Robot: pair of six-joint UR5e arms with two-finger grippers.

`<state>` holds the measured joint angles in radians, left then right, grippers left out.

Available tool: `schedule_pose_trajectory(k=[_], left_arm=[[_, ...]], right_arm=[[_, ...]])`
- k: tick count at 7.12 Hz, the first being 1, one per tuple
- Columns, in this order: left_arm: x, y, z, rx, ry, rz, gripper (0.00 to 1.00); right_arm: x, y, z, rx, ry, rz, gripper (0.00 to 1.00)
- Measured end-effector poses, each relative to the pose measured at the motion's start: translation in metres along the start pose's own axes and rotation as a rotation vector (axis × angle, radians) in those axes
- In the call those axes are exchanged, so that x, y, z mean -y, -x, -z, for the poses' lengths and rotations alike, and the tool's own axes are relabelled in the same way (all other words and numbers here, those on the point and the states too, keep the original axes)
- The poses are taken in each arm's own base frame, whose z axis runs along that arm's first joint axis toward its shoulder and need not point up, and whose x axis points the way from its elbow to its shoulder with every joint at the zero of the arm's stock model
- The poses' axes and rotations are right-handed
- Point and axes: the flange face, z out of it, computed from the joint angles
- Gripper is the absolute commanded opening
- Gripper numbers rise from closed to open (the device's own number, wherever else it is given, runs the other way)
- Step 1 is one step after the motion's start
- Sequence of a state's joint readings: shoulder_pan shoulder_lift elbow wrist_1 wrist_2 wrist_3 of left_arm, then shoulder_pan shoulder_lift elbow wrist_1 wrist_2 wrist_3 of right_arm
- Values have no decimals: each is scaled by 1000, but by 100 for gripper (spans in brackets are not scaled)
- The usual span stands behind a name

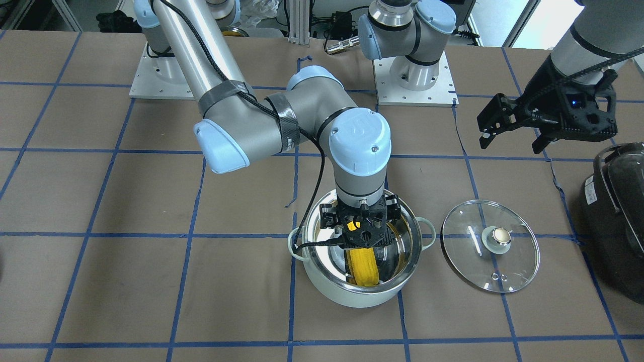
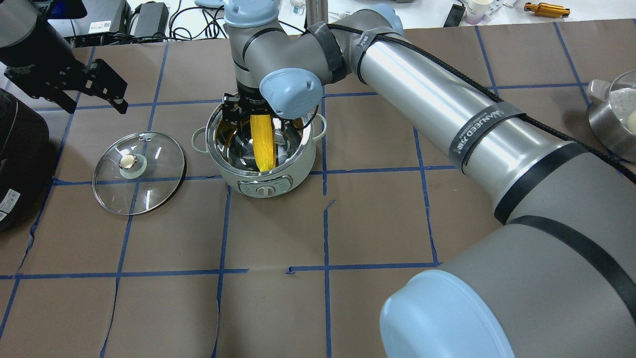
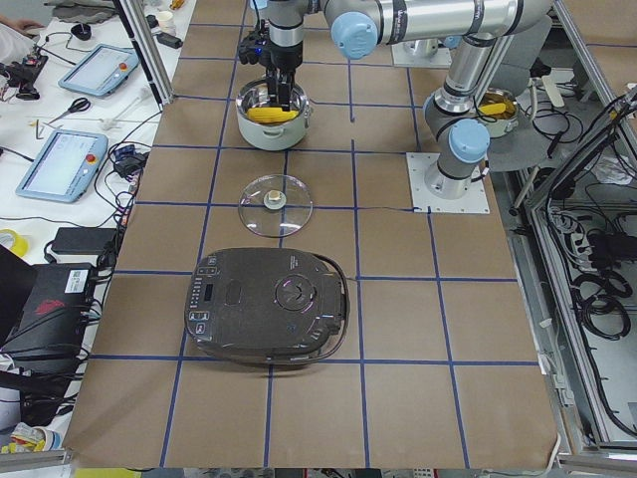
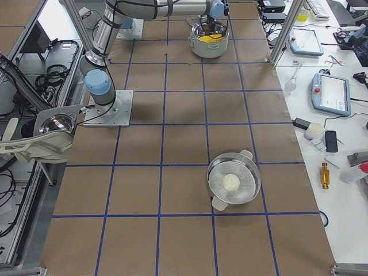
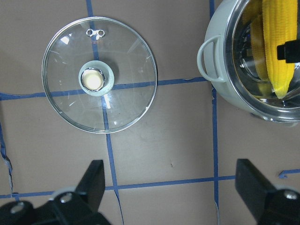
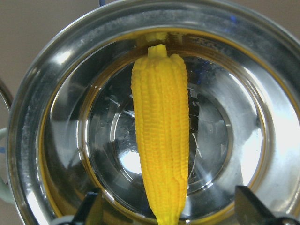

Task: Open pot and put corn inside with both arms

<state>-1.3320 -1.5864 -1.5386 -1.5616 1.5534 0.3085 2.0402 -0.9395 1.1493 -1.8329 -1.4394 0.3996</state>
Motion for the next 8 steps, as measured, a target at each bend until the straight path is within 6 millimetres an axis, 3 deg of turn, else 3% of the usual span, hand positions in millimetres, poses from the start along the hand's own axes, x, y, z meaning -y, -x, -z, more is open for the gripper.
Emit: schedule_pose_trajectory(k=[2, 5, 7, 8], left_arm=[[-1, -1, 1, 0, -1, 1, 100], [-1, -1, 1, -1, -1, 2, 100], [-2, -1, 1, 0, -2, 3, 100], [-2, -1, 2, 0, -4, 2, 100]], right_arm=[[-2, -54, 64, -50, 9, 0, 100], [-20, -183, 152, -97, 7, -35, 100], [-50, -268, 173, -126, -18, -64, 99], [-65, -294, 182, -151, -31, -75, 98]])
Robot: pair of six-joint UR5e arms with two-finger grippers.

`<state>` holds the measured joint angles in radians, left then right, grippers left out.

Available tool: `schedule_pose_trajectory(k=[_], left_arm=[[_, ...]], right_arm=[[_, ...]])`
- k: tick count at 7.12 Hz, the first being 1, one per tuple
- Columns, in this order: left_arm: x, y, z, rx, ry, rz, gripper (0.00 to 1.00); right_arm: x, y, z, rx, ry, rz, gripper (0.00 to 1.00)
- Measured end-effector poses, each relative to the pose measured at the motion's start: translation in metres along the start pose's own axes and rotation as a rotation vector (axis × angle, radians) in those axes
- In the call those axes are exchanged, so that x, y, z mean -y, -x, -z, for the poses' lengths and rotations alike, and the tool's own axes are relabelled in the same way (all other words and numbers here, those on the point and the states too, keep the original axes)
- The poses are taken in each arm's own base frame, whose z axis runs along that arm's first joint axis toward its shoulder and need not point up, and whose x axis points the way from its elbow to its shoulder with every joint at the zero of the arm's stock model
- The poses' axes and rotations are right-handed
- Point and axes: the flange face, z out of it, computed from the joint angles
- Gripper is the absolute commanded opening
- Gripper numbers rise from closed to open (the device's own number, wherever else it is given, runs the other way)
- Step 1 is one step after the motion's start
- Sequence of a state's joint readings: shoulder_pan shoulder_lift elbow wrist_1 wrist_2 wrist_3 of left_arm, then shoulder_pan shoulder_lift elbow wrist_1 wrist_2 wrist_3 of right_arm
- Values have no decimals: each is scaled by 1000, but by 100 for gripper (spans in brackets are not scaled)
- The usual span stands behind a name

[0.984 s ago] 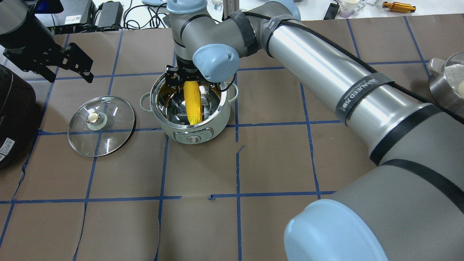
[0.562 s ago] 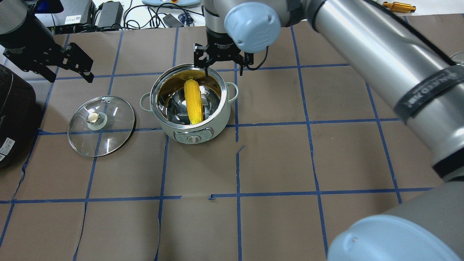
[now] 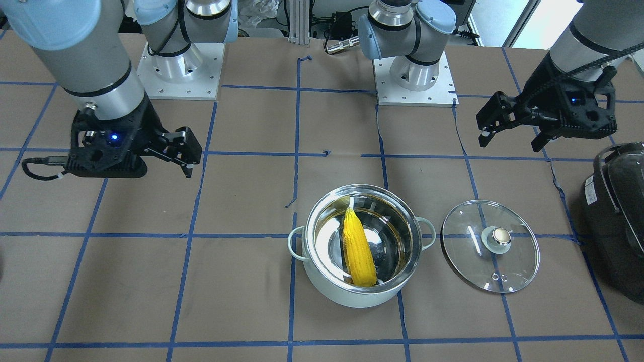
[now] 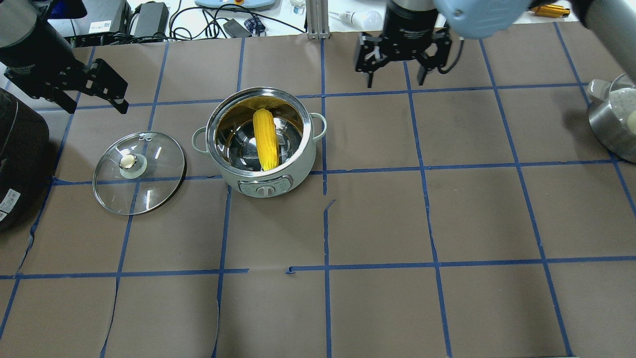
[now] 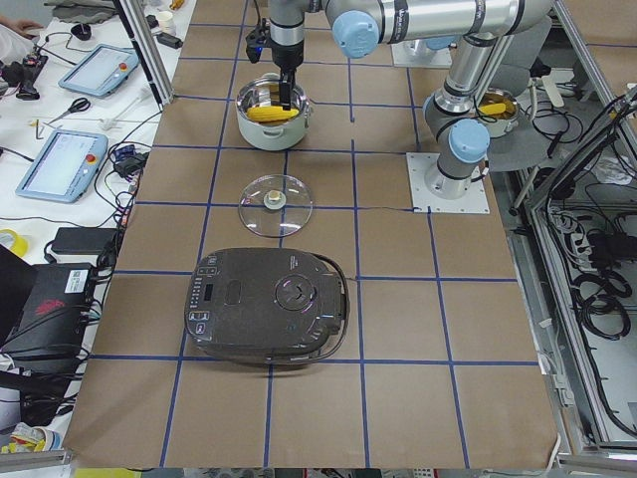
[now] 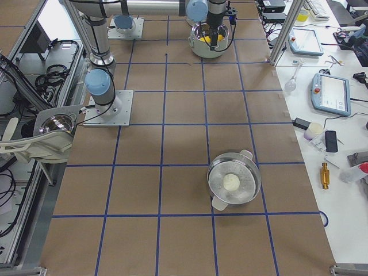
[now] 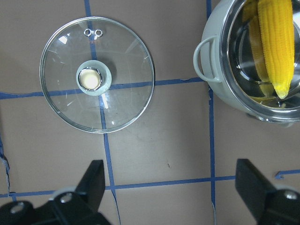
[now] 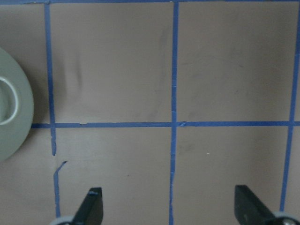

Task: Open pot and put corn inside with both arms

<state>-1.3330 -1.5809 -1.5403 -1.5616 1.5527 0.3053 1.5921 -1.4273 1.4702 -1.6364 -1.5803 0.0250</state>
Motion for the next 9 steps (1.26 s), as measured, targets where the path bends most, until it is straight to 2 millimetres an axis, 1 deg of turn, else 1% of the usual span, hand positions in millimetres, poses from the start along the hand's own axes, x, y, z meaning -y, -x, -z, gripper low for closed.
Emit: schedule_pose_trajectory(k=[1, 2, 3, 4, 5, 7, 9], left_arm=[[0, -3, 2, 3, -3, -1, 100], [-1, -15, 5, 7, -8, 13, 100], [-1, -37, 9, 12, -16, 42, 100], [-3, -64, 14, 18, -25, 63, 100], [-6, -85, 17, 25, -31, 76, 100], [-4, -106, 18, 48, -65, 69, 100], [4, -117, 16, 66, -138, 49, 100]], right_arm=[[-11, -14, 3, -12, -8, -4, 98], [-18, -20, 5, -17, -17, -5, 100], [-22, -22, 8, -18, -34, -5, 100], [-25, -22, 11, -19, -48, -4, 100], [-26, -22, 15, -19, -59, -3, 100], [-25, -22, 19, -16, -70, -2, 100], [-25, -22, 18, -14, -71, -3, 100]])
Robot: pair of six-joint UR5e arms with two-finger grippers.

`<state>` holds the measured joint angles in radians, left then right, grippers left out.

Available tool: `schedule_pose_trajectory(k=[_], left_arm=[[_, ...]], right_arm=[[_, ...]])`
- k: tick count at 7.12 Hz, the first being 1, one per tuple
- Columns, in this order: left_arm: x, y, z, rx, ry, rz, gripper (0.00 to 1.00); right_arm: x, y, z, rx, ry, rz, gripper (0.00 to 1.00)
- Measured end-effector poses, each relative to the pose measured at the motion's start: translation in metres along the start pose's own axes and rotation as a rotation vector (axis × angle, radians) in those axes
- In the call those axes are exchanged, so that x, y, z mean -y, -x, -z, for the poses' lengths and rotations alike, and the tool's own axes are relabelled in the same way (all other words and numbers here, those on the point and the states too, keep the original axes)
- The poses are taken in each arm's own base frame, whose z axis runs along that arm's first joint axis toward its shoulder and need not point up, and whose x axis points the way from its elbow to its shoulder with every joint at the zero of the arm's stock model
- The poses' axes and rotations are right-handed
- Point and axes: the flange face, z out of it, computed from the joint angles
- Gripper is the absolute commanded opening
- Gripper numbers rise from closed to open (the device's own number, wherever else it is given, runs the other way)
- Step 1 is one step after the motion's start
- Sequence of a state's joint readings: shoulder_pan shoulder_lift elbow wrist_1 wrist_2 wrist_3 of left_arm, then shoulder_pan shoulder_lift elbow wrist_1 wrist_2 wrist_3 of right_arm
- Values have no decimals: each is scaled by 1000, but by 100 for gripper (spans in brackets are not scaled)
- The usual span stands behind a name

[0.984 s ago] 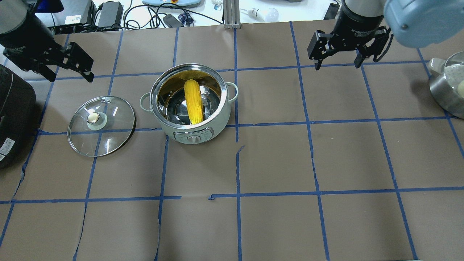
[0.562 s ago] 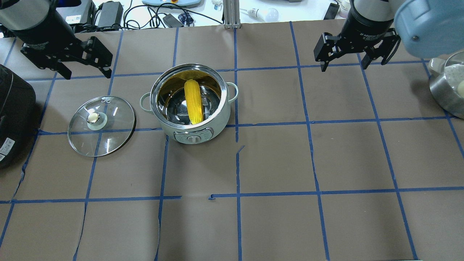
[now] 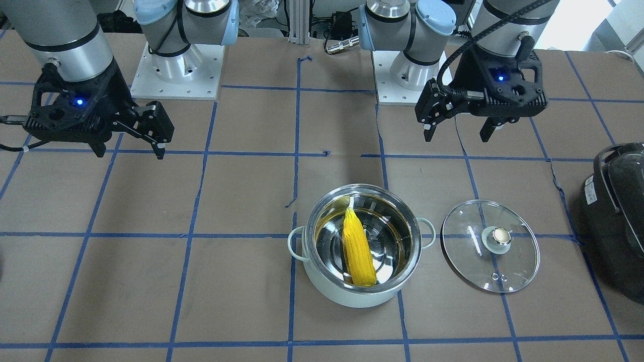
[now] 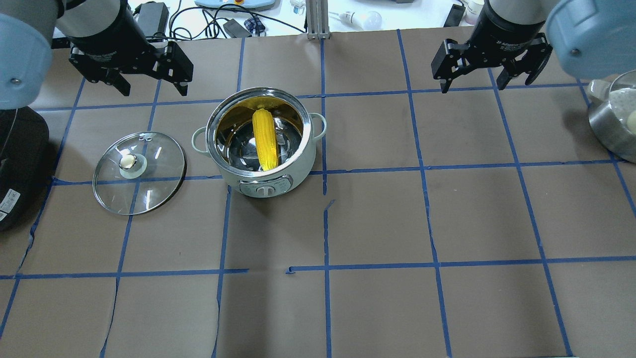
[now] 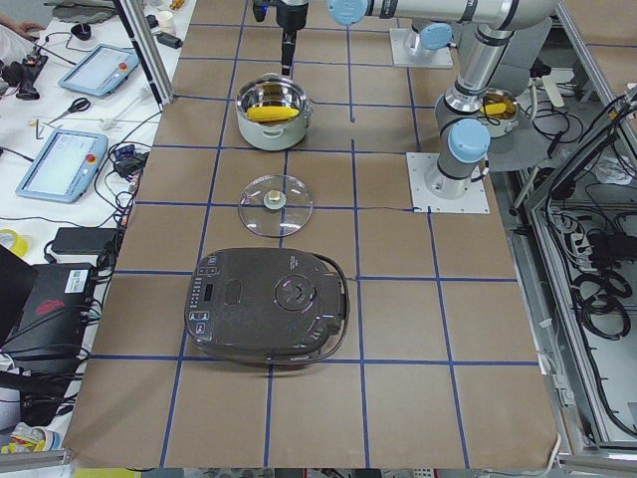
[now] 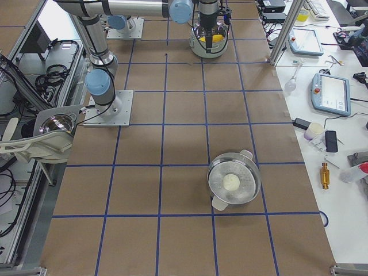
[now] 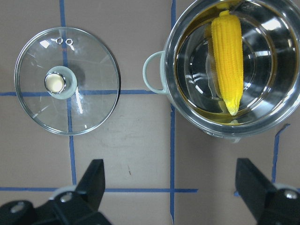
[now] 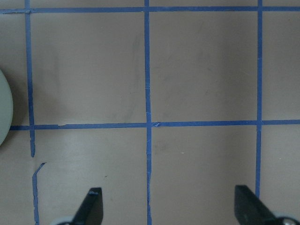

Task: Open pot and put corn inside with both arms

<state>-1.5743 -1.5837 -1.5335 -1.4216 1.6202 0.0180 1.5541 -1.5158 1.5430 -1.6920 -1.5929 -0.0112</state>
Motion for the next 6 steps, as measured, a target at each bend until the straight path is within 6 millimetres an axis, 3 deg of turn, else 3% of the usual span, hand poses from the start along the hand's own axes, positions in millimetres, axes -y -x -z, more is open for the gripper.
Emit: schedule_pose_trajectory(k=[6], left_arm=[[-6, -9, -23, -53, 46, -9, 100]], right_arm=[[0, 2, 2, -2, -20, 5, 100]])
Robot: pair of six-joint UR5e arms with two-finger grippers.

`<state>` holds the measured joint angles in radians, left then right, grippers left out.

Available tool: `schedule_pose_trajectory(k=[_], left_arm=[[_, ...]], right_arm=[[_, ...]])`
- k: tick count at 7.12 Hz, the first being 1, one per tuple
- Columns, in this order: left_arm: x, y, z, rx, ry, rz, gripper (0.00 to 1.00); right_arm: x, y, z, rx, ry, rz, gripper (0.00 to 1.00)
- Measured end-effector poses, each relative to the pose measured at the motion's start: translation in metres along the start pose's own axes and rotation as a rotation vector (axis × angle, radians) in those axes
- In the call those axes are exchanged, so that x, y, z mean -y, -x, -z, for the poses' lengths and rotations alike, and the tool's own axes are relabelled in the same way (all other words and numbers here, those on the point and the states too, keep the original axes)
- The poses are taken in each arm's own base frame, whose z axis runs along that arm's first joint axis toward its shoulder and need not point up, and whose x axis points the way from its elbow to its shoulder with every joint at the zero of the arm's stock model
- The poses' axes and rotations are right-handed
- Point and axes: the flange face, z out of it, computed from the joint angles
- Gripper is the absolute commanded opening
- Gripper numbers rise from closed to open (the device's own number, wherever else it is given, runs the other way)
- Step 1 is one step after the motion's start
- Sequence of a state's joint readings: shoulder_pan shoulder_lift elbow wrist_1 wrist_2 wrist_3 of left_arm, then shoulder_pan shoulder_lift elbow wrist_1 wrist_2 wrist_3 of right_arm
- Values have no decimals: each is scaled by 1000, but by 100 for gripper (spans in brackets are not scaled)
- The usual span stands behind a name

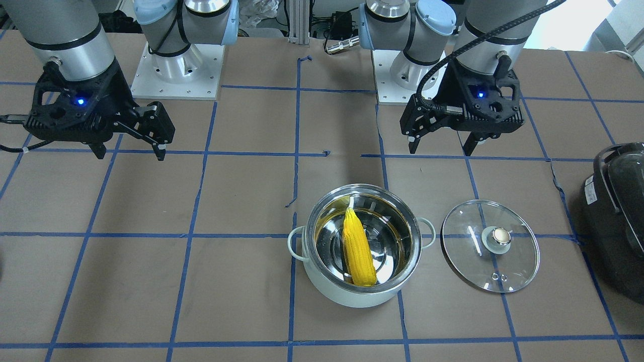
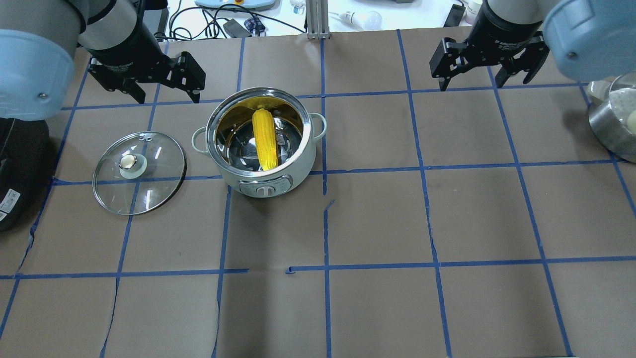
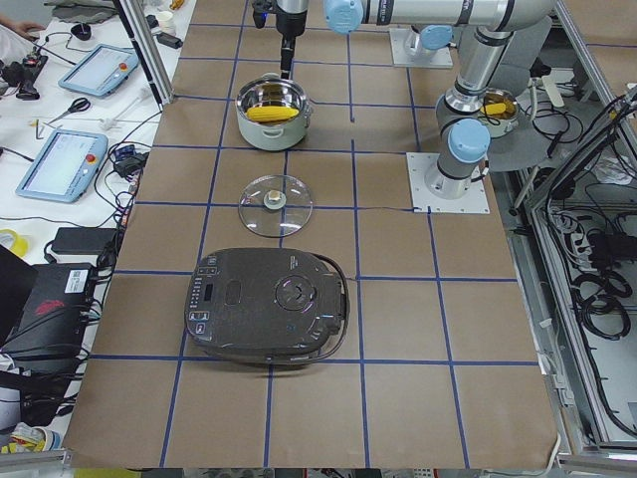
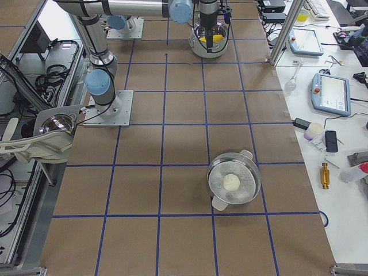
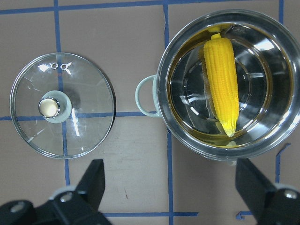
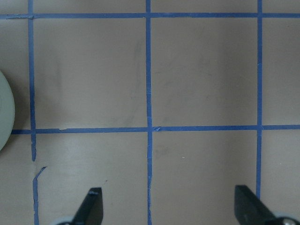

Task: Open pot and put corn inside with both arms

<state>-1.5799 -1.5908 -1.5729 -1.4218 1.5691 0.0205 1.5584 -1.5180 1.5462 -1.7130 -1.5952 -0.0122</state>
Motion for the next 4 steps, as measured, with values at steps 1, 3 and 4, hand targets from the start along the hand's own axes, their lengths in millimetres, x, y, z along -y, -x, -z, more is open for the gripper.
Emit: schedule_pose_trajectory(k=[1, 3, 4], left_arm=[[-1, -1, -1, -10, 10, -2, 100], [-1, -1, -2, -12, 16, -2, 100], [-1, -1, -2, -12, 16, -2, 100]], right_arm=[[0, 0, 0, -1, -1, 0, 100], [0, 0, 0, -2, 0, 0, 100], [0, 0, 0, -3, 1, 0, 100]])
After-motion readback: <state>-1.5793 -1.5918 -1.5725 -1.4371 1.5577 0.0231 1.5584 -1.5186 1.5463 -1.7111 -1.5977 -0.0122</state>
